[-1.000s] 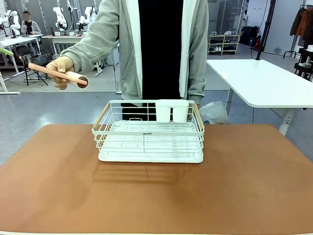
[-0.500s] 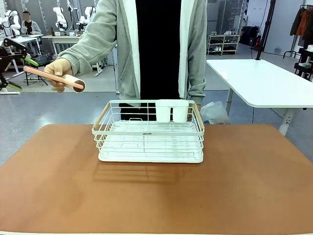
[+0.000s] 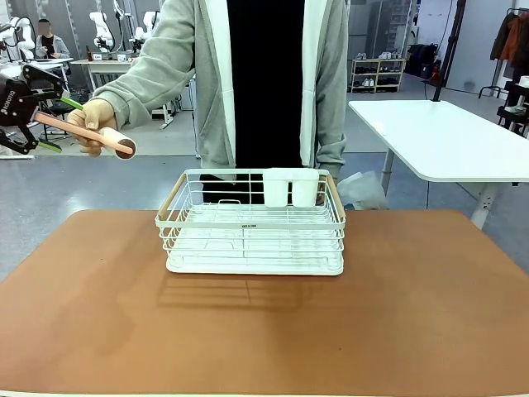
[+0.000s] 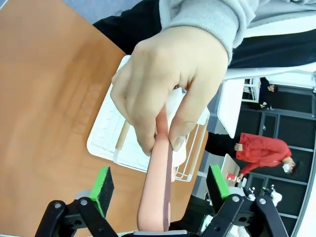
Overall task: Clean the table.
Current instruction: Pick up the Lint Roller when the human hands it over.
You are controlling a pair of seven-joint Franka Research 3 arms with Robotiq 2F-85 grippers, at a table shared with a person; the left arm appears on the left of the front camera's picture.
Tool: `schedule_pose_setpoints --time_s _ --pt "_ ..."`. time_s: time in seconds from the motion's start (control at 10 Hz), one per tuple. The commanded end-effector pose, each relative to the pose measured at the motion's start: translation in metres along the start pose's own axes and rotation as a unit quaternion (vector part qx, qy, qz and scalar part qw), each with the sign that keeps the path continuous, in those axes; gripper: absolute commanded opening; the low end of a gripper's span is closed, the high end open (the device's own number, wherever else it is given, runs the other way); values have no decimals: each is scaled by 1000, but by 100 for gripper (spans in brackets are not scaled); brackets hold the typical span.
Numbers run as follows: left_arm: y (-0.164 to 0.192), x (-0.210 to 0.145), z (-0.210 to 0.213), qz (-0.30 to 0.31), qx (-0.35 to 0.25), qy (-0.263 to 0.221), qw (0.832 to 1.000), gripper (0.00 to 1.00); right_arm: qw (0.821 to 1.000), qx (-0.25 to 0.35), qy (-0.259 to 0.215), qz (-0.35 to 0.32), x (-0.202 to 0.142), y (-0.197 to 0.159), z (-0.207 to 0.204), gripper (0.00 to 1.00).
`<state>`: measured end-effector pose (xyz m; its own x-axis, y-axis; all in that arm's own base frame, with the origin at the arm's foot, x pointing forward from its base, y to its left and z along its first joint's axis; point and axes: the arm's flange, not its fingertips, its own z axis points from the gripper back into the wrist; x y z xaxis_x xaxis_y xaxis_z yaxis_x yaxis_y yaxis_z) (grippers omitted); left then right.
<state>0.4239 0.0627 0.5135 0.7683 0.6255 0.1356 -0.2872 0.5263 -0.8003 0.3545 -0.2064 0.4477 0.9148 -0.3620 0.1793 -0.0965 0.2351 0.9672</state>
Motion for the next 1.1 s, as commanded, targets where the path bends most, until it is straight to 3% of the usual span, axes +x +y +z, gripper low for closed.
schedule_pose_setpoints --time_s 0.0,0.8,1.0 --pt "10 5 -1 -14 -17 16 1000 83 1000 7 -3 -5 -2 4 0 100" --pt "10 4 1 -19 -26 8 999 4 1000 7 -3 -5 -2 4 0 100" --pt "10 3 4 -24 -36 16 999 0 1000 7 -3 -5 -2 4 0 100"
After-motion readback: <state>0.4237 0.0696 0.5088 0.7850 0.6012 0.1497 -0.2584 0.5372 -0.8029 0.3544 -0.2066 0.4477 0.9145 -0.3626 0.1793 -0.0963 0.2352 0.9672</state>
